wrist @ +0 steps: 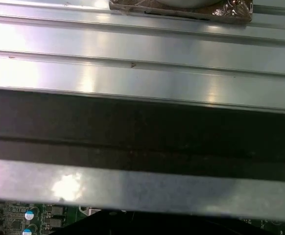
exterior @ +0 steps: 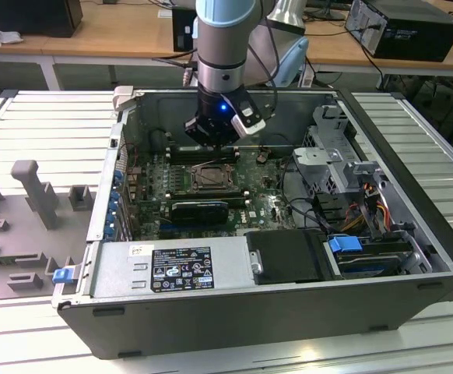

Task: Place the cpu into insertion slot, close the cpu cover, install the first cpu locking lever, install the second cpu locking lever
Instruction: 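Install the first cpu locking lever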

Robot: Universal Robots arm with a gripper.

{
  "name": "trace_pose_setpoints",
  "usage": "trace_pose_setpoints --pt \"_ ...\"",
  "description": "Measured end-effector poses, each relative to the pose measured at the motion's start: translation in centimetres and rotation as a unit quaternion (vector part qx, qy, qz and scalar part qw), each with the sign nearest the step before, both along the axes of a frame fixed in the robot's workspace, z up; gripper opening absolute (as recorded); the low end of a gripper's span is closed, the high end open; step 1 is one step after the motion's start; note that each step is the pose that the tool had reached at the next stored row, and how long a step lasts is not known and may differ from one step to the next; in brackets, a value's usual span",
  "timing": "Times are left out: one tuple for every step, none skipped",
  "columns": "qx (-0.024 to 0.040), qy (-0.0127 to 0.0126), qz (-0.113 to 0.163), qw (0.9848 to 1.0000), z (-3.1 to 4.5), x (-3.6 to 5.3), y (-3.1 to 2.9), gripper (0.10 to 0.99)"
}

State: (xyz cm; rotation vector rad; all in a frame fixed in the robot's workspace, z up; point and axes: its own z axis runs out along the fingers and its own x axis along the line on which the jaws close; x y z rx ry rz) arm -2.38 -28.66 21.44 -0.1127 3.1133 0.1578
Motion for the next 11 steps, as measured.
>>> trace_pose_setpoints --pt "0.0 -0.0001 0.0 1.0 -0.06 0.05 0.0 0.106" --pt "0.0 -0.0001 -0.001 1.0 -0.18 0.14 0.0 0.106" --pt "0.0 -0.0001 -0.001 1.0 -0.27 0.2 0.0 0.106" --pt "0.0 -0.0002 -0.001 1.0 -0.34 0.21 0.0 0.106" --pt "0.0 -0.0002 -0.002 1.0 -0.48 0.21 0.0 0.106" --pt "-0.0009 -0.0002 -0.001 1.0 -0.69 0.22 0.0 0.106" --pt "-0.0012 -0.0001 -0.001 1.0 -0.72 0.21 -0.02 0.106" --pt "-0.0011 -0.0002 -0.001 1.0 -0.76 0.22 -0.01 0.106" --pt "-0.001 -0.0002 -0.001 1.0 -0.79 0.22 -0.01 0.106" --pt "-0.0012 -0.0003 -0.001 1.0 -0.84 0.22 -0.01 0.106" --pt "-0.0014 -0.0002 -0.001 1.0 -0.87 0.22 -0.01 0.106"
